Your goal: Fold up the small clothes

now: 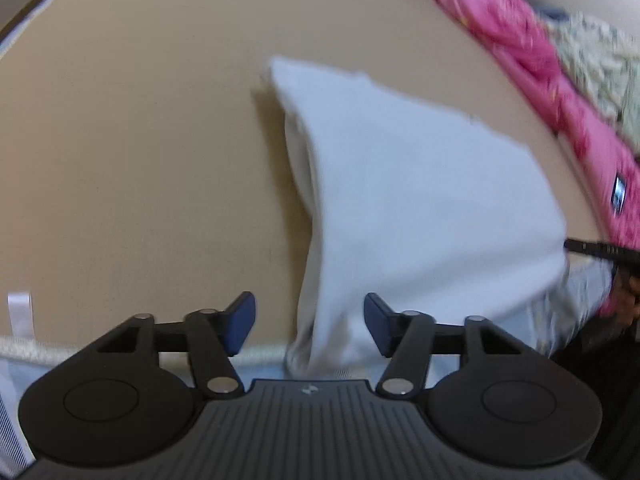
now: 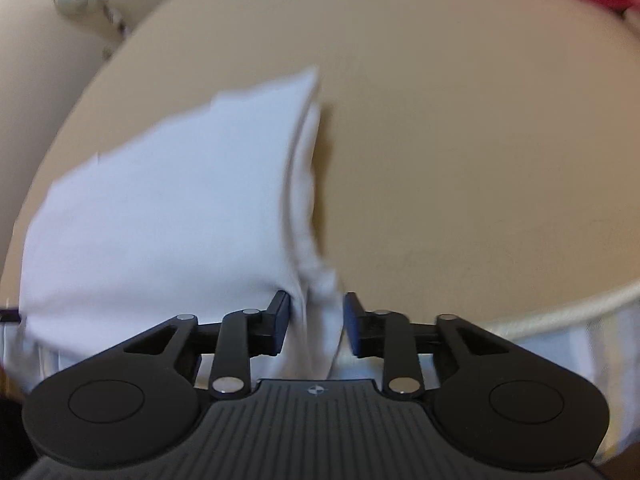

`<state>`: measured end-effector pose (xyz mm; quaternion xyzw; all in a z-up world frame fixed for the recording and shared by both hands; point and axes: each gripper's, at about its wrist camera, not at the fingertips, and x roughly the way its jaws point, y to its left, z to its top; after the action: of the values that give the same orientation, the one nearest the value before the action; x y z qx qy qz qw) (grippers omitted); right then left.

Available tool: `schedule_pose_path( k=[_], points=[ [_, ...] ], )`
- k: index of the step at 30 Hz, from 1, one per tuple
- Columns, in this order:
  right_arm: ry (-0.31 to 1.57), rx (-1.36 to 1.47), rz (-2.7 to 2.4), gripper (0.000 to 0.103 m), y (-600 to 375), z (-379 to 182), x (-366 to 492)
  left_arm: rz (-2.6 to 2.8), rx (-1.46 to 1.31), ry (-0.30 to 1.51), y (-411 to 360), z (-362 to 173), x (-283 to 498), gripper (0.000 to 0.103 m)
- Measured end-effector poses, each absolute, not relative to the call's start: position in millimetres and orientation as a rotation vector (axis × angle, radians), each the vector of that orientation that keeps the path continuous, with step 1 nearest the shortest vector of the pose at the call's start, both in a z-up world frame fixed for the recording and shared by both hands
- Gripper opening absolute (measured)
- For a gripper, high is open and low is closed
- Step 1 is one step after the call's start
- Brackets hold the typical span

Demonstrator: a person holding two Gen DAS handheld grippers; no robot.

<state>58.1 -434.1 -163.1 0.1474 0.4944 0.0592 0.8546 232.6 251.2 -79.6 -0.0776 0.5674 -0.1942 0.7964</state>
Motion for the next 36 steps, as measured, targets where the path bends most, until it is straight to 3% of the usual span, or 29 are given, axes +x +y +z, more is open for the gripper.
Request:
schedule_pose_path(
  k=[6, 12, 14, 29, 30, 31, 32, 34, 36],
  points=[
    [0.865, 0.269, 0.179, 0.033, -412.5, -142.2, 69.2, -0.414, -0.229, 1.207, 224.8, -90.7, 257.2, 0.067],
    [1.035, -0.059, 0.244, 0.035, -357.5, -181.7, 92.2, -0.329, -0.217, 1.281, 216.8, -112.6, 277.6, 0.069],
    [1.011, -0.12, 0.258, 0.035, -350.0, -176.8, 92.1, -0.33, -0.202, 1.28, 214.5, -115.2, 279.3, 0.07],
    [0.895, 0.152, 0.029, 0.038, -412.7, -148.2, 87.6, -0.312, -0.159, 1.245, 204.2, -111.2, 276.8, 0.07],
    [0.885, 0.168, 0.015, 0.038, -417.3, -146.9, 86.8, -0.315, -0.147, 1.235, 201.4, -111.0, 276.4, 0.067],
    [0.876, 0.182, 0.001, 0.038, -420.1, -147.1, 87.8, -0.322, -0.134, 1.222, 198.0, -110.6, 275.7, 0.057],
    [0.869, 0.192, -0.011, 0.038, -420.6, -148.2, 89.4, -0.337, -0.135, 1.215, 195.9, -110.4, 275.2, 0.039],
    [0.854, 0.211, -0.039, 0.038, -423.9, -148.2, 90.9, -0.356, -0.153, 1.208, 194.5, -109.8, 274.1, 0.022],
    [0.837, 0.229, -0.06, 0.038, -430.3, -148.8, 90.2, -0.36, -0.164, 1.193, 196.4, -106.6, 271.8, 0.015]
  ],
)
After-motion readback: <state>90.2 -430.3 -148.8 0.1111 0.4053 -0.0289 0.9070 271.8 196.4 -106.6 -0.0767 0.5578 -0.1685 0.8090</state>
